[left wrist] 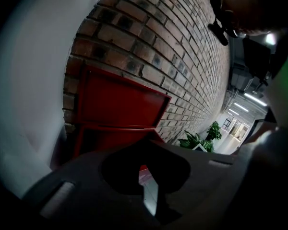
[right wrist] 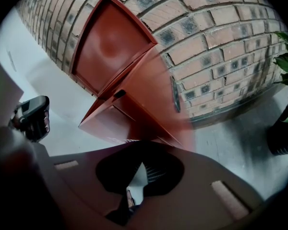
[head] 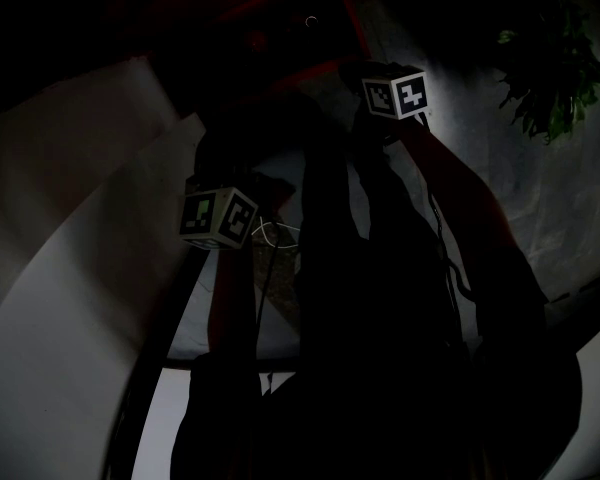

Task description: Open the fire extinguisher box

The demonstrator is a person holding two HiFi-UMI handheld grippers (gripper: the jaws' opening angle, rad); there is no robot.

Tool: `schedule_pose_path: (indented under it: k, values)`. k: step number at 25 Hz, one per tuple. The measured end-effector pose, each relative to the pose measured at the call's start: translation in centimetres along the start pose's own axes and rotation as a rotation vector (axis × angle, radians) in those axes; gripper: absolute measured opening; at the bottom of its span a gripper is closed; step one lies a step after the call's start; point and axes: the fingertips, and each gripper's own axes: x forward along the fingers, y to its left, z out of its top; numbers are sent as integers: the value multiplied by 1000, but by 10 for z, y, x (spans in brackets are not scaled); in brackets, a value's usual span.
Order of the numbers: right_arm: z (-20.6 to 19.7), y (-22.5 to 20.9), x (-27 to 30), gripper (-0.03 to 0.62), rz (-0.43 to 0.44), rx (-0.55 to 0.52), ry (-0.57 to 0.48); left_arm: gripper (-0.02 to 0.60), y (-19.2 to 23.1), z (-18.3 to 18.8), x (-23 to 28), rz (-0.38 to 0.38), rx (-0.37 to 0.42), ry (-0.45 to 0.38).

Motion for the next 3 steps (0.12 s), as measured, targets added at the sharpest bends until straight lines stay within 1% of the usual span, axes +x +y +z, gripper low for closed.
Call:
schedule_pose_path:
  k: [3]
  values:
    - [1,-6,-2,-2,-29,-38,0,2,1,0,2,-4,-11,1]
